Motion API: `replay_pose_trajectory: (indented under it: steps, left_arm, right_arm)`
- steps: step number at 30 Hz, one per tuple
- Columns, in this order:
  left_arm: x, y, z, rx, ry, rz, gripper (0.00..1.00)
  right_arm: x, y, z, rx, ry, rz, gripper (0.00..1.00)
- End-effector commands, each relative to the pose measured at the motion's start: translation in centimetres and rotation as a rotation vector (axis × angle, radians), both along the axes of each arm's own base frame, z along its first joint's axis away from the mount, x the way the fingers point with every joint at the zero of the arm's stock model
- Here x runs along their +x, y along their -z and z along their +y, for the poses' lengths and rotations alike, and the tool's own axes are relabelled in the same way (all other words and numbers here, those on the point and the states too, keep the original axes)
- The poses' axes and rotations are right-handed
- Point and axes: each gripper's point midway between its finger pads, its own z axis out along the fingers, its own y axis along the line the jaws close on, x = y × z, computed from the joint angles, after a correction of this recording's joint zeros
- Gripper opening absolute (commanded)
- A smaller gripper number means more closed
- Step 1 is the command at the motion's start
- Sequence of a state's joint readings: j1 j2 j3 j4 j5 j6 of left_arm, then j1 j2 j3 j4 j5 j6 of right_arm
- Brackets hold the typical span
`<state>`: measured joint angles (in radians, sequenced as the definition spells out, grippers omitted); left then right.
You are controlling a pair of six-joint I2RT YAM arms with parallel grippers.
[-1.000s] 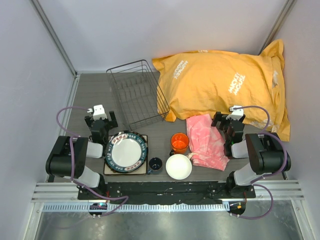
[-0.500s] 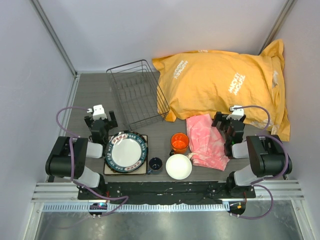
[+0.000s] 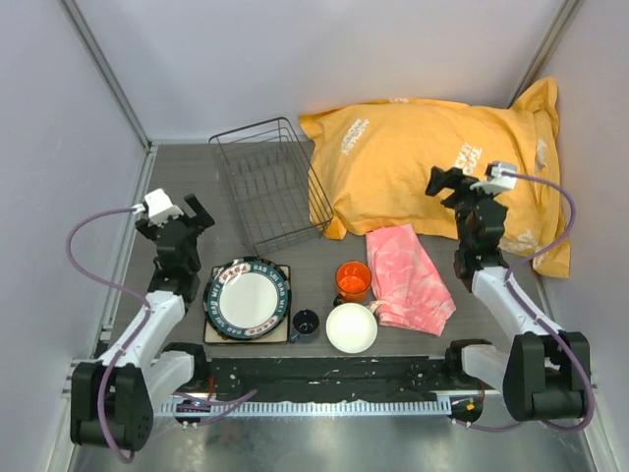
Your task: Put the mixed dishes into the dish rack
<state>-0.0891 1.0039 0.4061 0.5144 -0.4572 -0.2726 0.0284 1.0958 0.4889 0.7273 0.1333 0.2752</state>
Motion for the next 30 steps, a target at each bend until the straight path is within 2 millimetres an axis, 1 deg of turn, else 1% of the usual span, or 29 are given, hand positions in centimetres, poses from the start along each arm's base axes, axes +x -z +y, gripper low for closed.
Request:
replay_pose_trajectory:
  steps: [1,2,3,4,5,6,7,8,9,10,11,12,13,14,15,16,17,18,21,26,27,28,29,30]
  left_arm:
    - [-1.6,-0.9,1.0,-0.084,-0.089,0.116,1.00]
    - [-1.9,-1.2,1.1,-0.085,-0.097,0.127,1.00]
    - [-2.2,-1.8,1.2,-0.100,-0.111,0.120,1.00]
    - [-3.2,-1.0,1.6,-0.118,-0.144,0.165,1.00]
    - [-3.6,-1.8,2.1,-0.146,-0.189,0.144,1.00]
    - [-4.1,-2.5,2.0,-0.200,-0.199,0.109,1.00]
    - [-4.7,-2.2,1.9,-0.208,-0.200,0.128,1.00]
    - [-4.8,-2.3,1.2,-0.229,-0.161,0.121,1.00]
    - [-5.2,-2.9,0.9,-0.242,-0.140,0.099,1.00]
    - [-5.4,-2.8,0.7,-0.252,-0.125,0.099,1.00]
    - [-5.7,-2.9,0.6,-0.261,-0.119,0.091,1.00]
    - [-6.3,-2.4,0.8,-0.270,-0.140,0.106,1.00]
    - [-6.9,-2.9,1.1,-0.300,-0.164,0.078,1.00]
    - [-7.3,-2.9,1.3,-0.308,-0.183,0.071,1.00]
    - [-7.9,-2.7,1.6,-0.309,-0.203,0.077,1.00]
    - [-8.2,-2.8,1.7,-0.326,-0.205,0.058,1.00]
    - [-8.5,-2.8,1.6,-0.334,-0.203,0.052,1.00]
    - [-8.6,-2.8,1.5,-0.340,-0.197,0.046,1.00]
    - [-9.1,-2.3,1.2,-0.344,-0.179,0.058,1.00]
    - [-9.4,-1.2,1.2,-0.340,-0.192,0.116,1.00]
    - [-9.4,-1.2,1.2,-0.344,-0.192,0.120,1.00]
    - [-9.3,-1.2,1.1,-0.347,-0.193,0.123,1.00]
    - [-9.3,-0.9,1.1,-0.349,-0.197,0.138,1.00]
    - [-9.2,-1.1,1.1,-0.350,-0.195,0.136,1.00]
  right_arm:
    - [2.3,-1.5,3.9,0.101,-0.149,0.157,1.00]
    - [2.6,-1.4,4.4,0.134,-0.157,0.193,1.00]
    - [2.6,-0.5,4.9,0.150,-0.168,0.247,1.00]
    - [2.9,-0.5,6.8,0.164,-0.272,0.270,1.00]
    - [2.9,-0.3,7.7,0.196,-0.311,0.288,1.00]
    - [2.9,-0.1,8.9,0.206,-0.354,0.321,1.00]
    - [3.1,1.0,9.7,0.216,-0.376,0.369,1.00]
    - [2.6,2.7,10.6,0.191,-0.412,0.452,1.00]
    - [3.0,1.8,11.3,0.156,-0.432,0.459,1.00]
    - [2.8,3.3,12.7,0.117,-0.463,0.522,1.00]
    - [2.1,4.9,12.7,0.048,-0.462,0.603,1.00]
    - [2.4,3.9,13.0,0.025,-0.470,0.607,1.00]
    - [2.4,4.3,12.6,0.020,-0.454,0.638,1.00]
    - [2.6,5.3,11.2,0.017,-0.358,0.688,1.00]
    - [3.0,5.0,10.6,0.049,-0.309,0.690,1.00]
    - [3.1,5.2,9.9,0.071,-0.287,0.695,1.00]
    - [3.4,5.1,9.6,0.094,-0.278,0.680,1.00]
    - [3.1,6.0,9.8,0.123,-0.295,0.699,1.00]
    - [3.0,6.6,10.6,0.171,-0.345,0.702,1.00]
    - [3.3,6.2,11.2,0.229,-0.361,0.684,1.00]
    - [3.1,5.8,11.5,0.249,-0.386,0.669,1.00]
    - [3.4,5.3,11.8,0.295,-0.395,0.641,0.99]
    - [3.3,5.8,11.6,0.324,-0.404,0.643,1.00]
    - [3.1,5.6,11.9,0.358,-0.438,0.638,1.00]
